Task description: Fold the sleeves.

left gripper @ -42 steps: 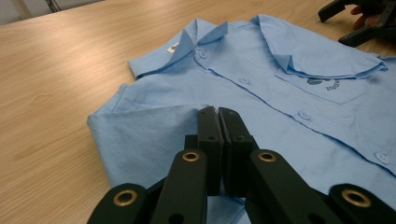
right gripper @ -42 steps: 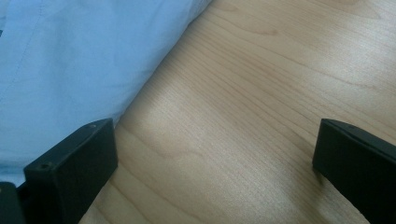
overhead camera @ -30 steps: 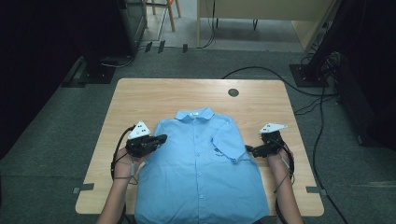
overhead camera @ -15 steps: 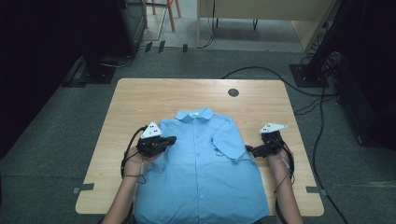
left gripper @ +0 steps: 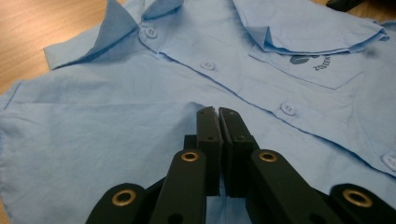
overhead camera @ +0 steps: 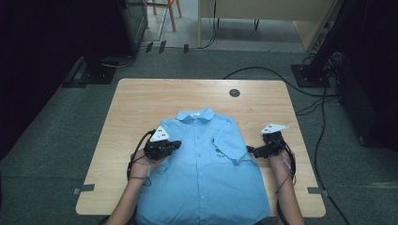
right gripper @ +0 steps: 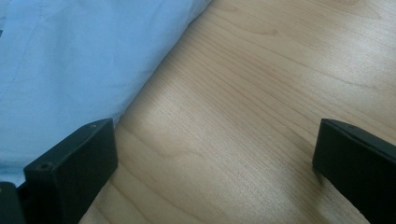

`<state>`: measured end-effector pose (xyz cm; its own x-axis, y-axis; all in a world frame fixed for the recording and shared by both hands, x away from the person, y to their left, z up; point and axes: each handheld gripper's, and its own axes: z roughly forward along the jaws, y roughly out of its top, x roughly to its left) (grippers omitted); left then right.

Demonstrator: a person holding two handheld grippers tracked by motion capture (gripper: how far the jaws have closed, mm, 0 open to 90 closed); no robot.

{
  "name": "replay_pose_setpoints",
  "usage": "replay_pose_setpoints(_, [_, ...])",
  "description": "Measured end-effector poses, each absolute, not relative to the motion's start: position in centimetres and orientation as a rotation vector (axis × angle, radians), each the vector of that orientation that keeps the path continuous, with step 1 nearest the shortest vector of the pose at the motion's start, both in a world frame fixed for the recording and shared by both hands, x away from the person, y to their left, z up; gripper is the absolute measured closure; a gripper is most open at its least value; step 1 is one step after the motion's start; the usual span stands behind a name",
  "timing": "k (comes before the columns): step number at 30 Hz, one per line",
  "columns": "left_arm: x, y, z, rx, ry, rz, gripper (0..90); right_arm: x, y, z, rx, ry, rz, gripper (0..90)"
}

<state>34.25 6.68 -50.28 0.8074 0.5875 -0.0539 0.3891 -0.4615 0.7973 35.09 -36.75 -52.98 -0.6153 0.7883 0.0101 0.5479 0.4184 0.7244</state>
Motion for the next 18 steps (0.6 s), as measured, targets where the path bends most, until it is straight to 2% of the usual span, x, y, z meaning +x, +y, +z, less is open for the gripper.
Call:
replay_pose_setpoints(16, [34.47, 6.76, -51.07, 2.117, 0.726, 0.282, 84.6, 35.12, -36.53, -52.99, 1.183, 2.323, 1.005, 0.0])
replay_pose_setpoints(18, [34.52, 6.82, -51.12, 2.112, 0.729, 0.284, 79.7, 35.13, -36.51, -52.99, 1.184, 2.321, 1.004, 0.0])
